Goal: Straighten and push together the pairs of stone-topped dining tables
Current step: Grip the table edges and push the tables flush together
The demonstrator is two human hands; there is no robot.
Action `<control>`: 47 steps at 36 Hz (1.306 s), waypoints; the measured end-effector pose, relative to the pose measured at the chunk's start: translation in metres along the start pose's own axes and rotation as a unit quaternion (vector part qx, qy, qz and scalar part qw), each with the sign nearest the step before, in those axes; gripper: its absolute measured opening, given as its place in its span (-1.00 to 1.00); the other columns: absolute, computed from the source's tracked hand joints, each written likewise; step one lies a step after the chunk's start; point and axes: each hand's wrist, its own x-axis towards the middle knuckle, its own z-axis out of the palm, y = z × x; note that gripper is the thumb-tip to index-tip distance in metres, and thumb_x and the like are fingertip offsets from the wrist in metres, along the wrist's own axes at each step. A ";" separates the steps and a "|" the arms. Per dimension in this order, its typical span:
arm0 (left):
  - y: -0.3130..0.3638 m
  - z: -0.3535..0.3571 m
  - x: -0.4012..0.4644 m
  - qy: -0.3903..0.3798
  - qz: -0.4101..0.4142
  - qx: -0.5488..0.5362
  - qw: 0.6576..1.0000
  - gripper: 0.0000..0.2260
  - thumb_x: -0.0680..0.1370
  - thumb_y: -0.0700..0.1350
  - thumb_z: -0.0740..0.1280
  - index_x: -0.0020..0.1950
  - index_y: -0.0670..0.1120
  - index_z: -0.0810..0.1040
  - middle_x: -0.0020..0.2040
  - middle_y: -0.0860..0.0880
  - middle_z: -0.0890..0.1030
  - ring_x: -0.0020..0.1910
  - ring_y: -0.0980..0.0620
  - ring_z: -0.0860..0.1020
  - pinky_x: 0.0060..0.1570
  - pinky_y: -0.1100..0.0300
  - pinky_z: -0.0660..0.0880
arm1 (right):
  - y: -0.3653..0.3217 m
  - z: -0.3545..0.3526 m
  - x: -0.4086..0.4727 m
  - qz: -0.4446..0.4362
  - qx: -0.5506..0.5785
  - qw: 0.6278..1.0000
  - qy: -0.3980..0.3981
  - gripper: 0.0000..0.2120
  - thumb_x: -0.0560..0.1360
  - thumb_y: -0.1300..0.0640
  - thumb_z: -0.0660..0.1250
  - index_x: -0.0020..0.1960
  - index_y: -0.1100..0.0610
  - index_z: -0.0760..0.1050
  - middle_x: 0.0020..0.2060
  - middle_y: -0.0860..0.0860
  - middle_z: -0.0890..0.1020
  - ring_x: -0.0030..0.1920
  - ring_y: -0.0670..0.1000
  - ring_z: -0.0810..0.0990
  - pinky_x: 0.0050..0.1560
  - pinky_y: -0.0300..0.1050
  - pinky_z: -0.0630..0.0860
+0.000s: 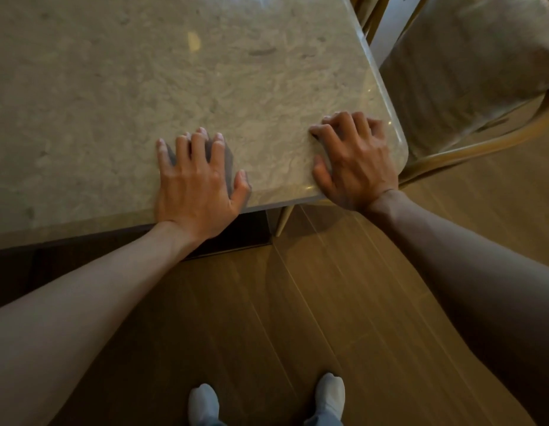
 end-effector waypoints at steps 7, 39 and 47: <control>-0.001 -0.012 0.001 -0.040 -0.010 -0.029 0.999 -0.41 0.60 0.22 0.06 0.46 -0.18 0.29 0.36 -0.28 0.36 0.30 -0.28 0.36 0.40 -0.36 0.19 | -0.010 -0.020 0.004 0.049 0.022 0.995 -0.082 -0.49 0.55 -0.20 0.05 0.37 0.07 0.33 0.29 0.15 0.40 0.27 0.19 0.39 0.35 0.19 0.28; -0.284 -0.328 -0.187 0.145 -0.345 -0.675 0.636 -0.68 0.71 -0.04 0.11 0.19 -0.22 0.56 0.09 -0.18 0.64 0.05 -0.13 0.59 0.06 -0.07 0.54 | -0.344 -0.346 0.157 0.017 0.446 0.883 -0.143 -0.56 0.63 -0.05 0.24 0.43 0.14 0.40 0.27 0.06 0.56 0.20 0.00 0.54 0.26 0.00 0.50; -0.423 -0.295 -0.240 0.145 -0.389 -0.671 0.614 -0.75 0.67 -0.04 0.20 0.00 -0.15 0.60 -0.01 -0.22 0.65 -0.15 -0.08 0.58 -0.18 0.07 0.49 | -0.464 -0.299 0.184 0.054 0.466 0.866 -0.174 -0.55 0.62 -0.07 0.25 0.44 0.10 0.37 0.27 0.04 0.55 0.11 -0.06 0.53 0.07 -0.21 0.46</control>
